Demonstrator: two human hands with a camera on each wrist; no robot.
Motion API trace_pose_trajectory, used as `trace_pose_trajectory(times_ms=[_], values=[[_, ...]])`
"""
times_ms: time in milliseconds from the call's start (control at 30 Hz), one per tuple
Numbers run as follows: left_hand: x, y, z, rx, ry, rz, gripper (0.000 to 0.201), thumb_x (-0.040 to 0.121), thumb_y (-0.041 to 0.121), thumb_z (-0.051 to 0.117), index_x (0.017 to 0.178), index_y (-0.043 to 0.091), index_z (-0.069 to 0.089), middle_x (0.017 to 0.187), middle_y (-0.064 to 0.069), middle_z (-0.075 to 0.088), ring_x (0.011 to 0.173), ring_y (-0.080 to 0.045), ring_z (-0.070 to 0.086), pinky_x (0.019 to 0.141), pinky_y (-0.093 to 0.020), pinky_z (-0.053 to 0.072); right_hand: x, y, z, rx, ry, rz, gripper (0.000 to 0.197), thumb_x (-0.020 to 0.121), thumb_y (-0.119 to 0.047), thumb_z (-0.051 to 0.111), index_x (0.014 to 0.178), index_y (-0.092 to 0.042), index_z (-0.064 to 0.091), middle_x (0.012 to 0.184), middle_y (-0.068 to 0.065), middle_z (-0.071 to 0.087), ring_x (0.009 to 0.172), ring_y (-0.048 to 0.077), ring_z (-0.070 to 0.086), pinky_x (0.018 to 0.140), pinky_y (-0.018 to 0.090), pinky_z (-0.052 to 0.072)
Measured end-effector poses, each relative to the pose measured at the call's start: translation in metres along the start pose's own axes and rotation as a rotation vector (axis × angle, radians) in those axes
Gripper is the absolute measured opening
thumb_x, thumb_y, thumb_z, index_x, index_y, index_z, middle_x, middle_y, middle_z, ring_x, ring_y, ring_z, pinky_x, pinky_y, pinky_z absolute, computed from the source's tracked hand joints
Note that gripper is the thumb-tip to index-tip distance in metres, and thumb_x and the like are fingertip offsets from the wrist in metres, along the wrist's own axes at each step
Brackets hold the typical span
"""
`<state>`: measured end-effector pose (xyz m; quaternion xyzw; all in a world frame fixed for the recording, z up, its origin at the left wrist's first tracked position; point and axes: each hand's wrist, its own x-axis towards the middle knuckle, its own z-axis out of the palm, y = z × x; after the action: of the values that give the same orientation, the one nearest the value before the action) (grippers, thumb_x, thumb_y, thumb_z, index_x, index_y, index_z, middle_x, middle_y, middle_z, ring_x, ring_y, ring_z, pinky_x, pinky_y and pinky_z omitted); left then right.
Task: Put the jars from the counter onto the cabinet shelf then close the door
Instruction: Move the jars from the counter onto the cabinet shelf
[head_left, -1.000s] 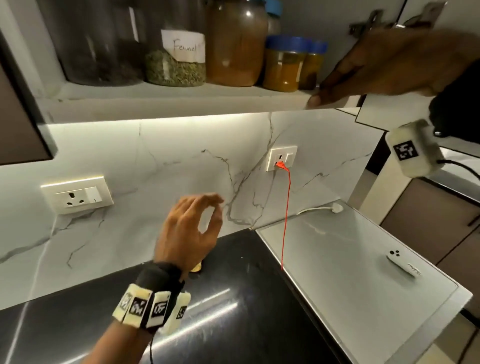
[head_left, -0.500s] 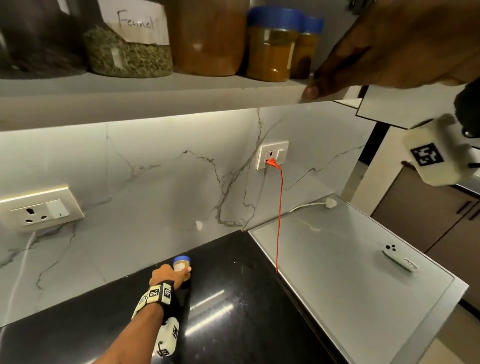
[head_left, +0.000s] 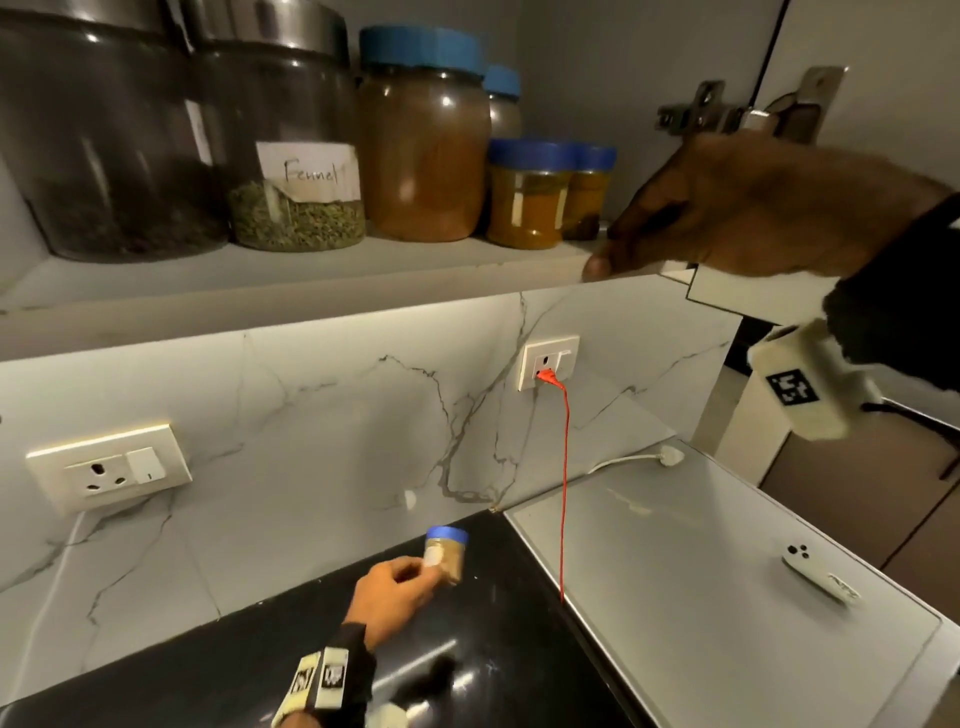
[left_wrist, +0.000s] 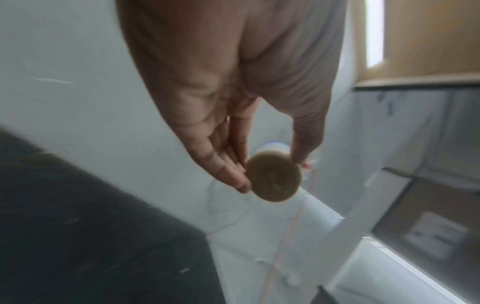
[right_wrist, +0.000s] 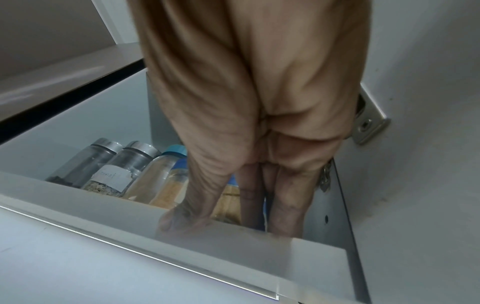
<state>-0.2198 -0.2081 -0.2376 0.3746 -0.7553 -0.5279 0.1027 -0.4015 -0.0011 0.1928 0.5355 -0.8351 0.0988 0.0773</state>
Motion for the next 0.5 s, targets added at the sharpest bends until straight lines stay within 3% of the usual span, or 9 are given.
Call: trace_pose_trajectory(times_ms=[100,200,267,333,433,500], values=[[-0.068,0.073,0.001,-0.142,-0.115,0.339,0.026,0.090,0.036,0.076,0.115,0.029,0.076,0.108,0.006,0.079,0.102,-0.011,0.074,0.099,-0.040,0.057,-0.012,0.000,0.001,0.055,0.015,0.012,0.076,0.061,-0.076,0.057,0.110,-0.021,0.078,0.097,-0.003,0.076,0.089,0.013,0.070,0.076,0.028,0.055],[-0.129,0.147,-0.013,-0.188,-0.114,0.621,0.038,0.090,0.036,0.077,0.126,0.027,0.069,0.113,-0.002,0.077,0.104,-0.023,0.073,0.090,-0.032,0.059,-0.017,-0.004,0.005,0.046,0.017,0.031,0.087,0.057,-0.082,0.054,0.111,-0.019,0.078,0.098,-0.002,0.075,0.089,0.012,0.069,0.079,0.028,0.055],[-0.161,0.188,-0.030,-0.179,0.020,0.781,0.042,0.082,0.045,0.077,0.122,0.033,0.069,0.107,0.002,0.076,0.095,-0.023,0.074,0.080,-0.025,0.058,-0.028,-0.007,0.002,0.113,0.119,0.030,0.082,0.064,-0.080,0.051,0.112,-0.019,0.077,0.102,-0.001,0.076,0.091,0.012,0.069,0.081,0.027,0.055],[-0.184,0.222,-0.049,-0.149,0.177,0.912,0.039,0.080,0.050,0.074,0.118,0.041,0.068,0.104,0.010,0.076,0.090,-0.019,0.074,0.074,-0.018,0.057,-0.052,-0.017,0.008,0.325,0.243,-0.018,0.064,0.081,-0.073,0.050,0.110,-0.022,0.076,0.100,-0.004,0.078,0.091,0.008,0.073,0.079,0.025,0.058],[-0.207,0.260,-0.070,-0.036,0.401,1.011,0.034,0.080,0.060,0.065,0.113,0.053,0.059,0.103,0.030,0.070,0.094,-0.004,0.070,0.071,-0.004,0.050,-0.088,-0.042,0.021,0.848,0.173,-0.172,0.046,0.094,-0.057,0.047,0.113,-0.025,0.074,0.105,-0.007,0.081,0.098,0.011,0.077,0.088,0.026,0.063],[-0.209,0.274,-0.076,0.012,0.495,1.038,0.035,0.081,0.064,0.065,0.113,0.054,0.056,0.105,0.033,0.067,0.097,-0.001,0.068,0.074,-0.002,0.049,-0.098,-0.049,0.024,1.013,0.156,-0.266,0.040,0.096,-0.047,0.049,0.120,-0.024,0.072,0.112,-0.006,0.080,0.105,0.014,0.077,0.091,0.025,0.061]])
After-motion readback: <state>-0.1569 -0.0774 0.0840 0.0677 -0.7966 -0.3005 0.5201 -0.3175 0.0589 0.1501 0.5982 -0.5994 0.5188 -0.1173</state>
